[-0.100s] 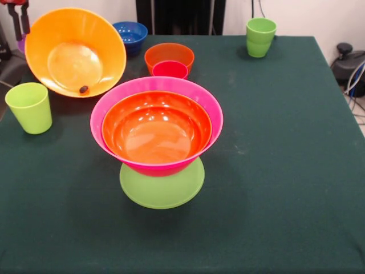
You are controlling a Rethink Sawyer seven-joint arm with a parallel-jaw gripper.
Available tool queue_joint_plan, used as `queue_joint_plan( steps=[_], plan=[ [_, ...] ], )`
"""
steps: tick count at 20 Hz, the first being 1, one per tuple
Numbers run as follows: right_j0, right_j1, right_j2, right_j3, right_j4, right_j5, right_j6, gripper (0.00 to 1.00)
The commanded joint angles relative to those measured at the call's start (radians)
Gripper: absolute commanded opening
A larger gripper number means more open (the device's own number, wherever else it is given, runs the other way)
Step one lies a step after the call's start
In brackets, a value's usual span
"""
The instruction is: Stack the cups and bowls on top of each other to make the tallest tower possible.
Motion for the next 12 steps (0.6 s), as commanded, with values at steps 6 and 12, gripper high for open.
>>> queue_joint_plan(
  steps=[6,12],
  plan=[
    [0.055,0.039,-0.037,-0.056,0.002,0.109,-0.106,1.0],
    [0.059,0.045,-0.042,-0.065,0.008,0.107,-0.094,1.0]
  ],
)
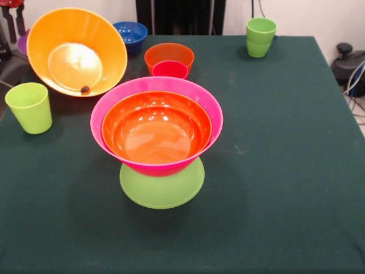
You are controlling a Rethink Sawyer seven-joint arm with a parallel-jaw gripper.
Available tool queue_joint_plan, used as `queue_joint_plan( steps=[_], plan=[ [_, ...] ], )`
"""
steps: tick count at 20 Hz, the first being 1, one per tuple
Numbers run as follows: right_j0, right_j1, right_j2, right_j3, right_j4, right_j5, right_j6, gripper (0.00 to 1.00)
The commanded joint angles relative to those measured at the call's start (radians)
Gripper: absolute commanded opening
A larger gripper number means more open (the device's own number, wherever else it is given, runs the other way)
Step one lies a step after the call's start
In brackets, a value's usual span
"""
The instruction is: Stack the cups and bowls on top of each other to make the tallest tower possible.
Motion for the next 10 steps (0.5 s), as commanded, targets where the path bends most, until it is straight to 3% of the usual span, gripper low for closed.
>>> queue_joint_plan(
  steps=[1,10],
  plan=[
    [0.063,0.038,-0.038,-0.055,0.014,0.101,-0.086,1.0],
    [0.075,0.063,-0.056,-0.08,0.03,0.073,-0.052,1.0]
  ],
)
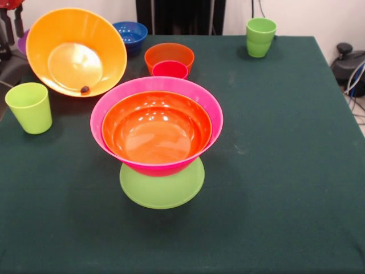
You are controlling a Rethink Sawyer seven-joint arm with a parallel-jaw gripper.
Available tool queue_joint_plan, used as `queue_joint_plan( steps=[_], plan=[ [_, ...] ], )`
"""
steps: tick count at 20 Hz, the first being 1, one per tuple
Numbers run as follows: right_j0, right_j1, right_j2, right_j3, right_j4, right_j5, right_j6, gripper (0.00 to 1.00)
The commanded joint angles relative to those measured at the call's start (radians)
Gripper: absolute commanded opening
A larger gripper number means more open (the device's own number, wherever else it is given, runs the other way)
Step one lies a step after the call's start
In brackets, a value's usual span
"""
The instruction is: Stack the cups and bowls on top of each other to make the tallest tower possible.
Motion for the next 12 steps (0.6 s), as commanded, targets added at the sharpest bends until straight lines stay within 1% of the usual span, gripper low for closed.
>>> queue_joint_plan(
  steps=[1,8,11,12],
  plan=[
    [0.072,0.046,-0.044,-0.064,0.02,0.071,-0.051,1.0],
    [0.088,0.065,-0.064,-0.067,0.022,0.04,-0.027,1.0],
    [0.097,0.062,-0.068,-0.072,0.004,0.04,-0.053,1.0],
    [0.107,0.058,-0.073,-0.072,0.004,0.052,-0.069,0.0]
  ],
)
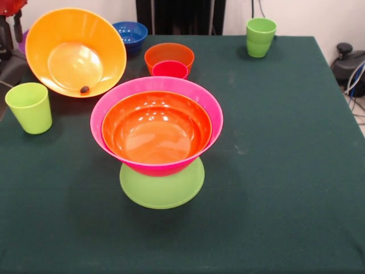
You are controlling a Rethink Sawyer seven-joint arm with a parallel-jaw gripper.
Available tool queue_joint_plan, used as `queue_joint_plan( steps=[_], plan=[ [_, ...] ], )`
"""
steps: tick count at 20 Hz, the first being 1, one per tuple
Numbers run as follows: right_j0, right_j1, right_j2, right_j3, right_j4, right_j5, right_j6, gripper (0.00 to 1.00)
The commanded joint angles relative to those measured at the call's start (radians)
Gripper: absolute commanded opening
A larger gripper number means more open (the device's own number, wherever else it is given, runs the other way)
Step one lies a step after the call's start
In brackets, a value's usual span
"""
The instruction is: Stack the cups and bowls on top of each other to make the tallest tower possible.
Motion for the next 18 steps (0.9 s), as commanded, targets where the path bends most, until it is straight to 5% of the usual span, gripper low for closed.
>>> queue_joint_plan(
  steps=[1,10,16,17,18],
  plan=[
    [0.079,0.027,-0.025,-0.037,0.003,0.067,-0.072,0.0],
    [0.106,0.053,-0.007,0.014,0.148,0.101,0.006,0.0],
    [0.14,0.065,-0.035,-0.003,0.17,0.08,-0.008,0.0],
    [0.144,0.066,-0.04,-0.005,0.18,0.079,-0.015,1.0],
    [0.144,0.067,-0.041,-0.005,0.183,0.082,-0.013,1.0]
  ],
)
